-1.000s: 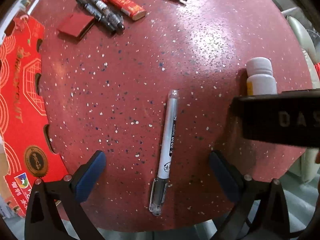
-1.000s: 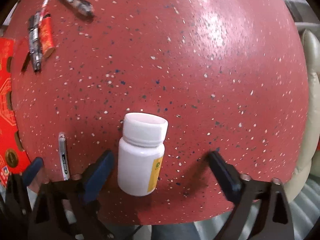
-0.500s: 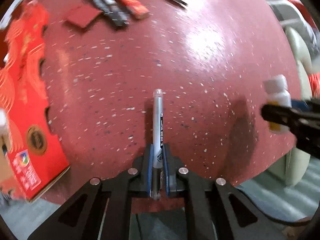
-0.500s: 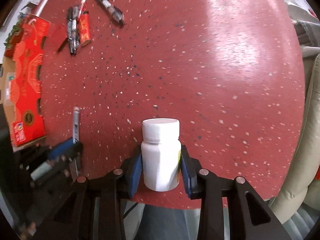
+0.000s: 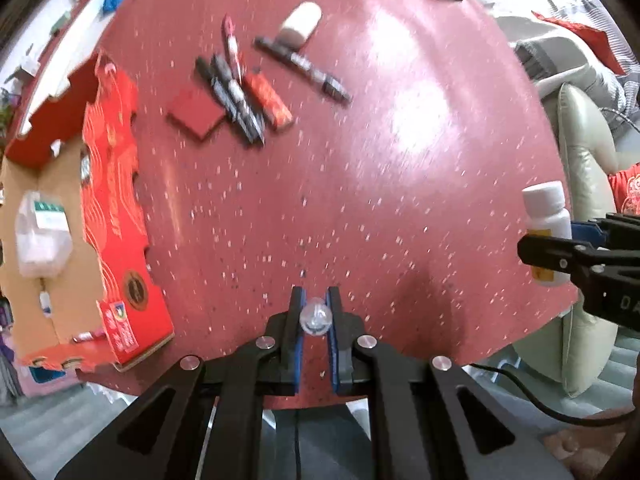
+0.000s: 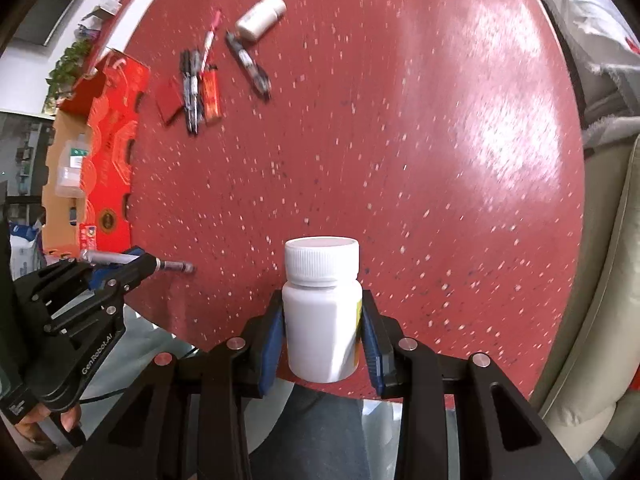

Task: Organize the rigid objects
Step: 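Carry the pill bottle and marker over the cardboard box with both tools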

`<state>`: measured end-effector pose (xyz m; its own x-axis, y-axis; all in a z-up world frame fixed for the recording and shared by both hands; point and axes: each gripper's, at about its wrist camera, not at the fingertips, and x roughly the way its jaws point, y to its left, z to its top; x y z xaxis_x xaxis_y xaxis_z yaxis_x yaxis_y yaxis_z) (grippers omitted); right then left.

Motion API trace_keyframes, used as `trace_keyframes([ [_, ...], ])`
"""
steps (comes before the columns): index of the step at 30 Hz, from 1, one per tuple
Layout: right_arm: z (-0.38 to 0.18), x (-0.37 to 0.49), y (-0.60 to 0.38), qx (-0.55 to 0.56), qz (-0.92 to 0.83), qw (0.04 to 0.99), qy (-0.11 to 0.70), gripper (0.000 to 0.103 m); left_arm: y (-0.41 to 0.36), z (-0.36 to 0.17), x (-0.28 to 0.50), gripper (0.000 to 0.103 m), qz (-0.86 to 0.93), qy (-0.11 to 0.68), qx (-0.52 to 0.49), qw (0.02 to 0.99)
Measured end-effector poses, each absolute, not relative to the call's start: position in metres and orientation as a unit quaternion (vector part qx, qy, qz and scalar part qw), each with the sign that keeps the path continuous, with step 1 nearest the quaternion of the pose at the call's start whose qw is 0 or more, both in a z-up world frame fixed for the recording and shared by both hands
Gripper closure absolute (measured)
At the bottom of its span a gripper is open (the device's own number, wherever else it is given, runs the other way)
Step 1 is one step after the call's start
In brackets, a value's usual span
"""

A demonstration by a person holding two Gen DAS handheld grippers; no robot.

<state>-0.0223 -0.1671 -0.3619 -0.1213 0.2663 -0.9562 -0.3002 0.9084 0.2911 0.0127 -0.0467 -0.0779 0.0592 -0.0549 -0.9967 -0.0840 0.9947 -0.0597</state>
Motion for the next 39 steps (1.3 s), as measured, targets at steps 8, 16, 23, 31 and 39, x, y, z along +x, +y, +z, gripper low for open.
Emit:
trace_keyframes([
  [8, -0.344, -0.010, -0.182, 0.001, 0.222, 0.680, 0.699, 0.066, -0.026, -0.073, 0.018, 0.093, 0.032, 0.657, -0.071, 0.750],
  [16, -0.329, -0.005, -0.178, -0.007, 0.235, 0.693, 0.681, 0.066, -0.028, -0.073, 0.021, 0.093, 0.038, 0.645, -0.066, 0.761],
  [23, -0.317, -0.004, -0.174, -0.023, 0.245, 0.703, 0.667, 0.066, -0.033, -0.062, 0.024, 0.093, 0.037, 0.626, -0.056, 0.777],
  [31, -0.311, -0.007, -0.167, -0.039, 0.260, 0.703, 0.661, 0.066, -0.034, -0.055, 0.020, 0.093, 0.040, 0.620, -0.055, 0.781],
  [39, -0.304, -0.005, -0.161, -0.051, 0.267, 0.706, 0.654, 0.066, -0.033, -0.050, 0.021, 0.093, 0.041, 0.613, -0.059, 0.787],
])
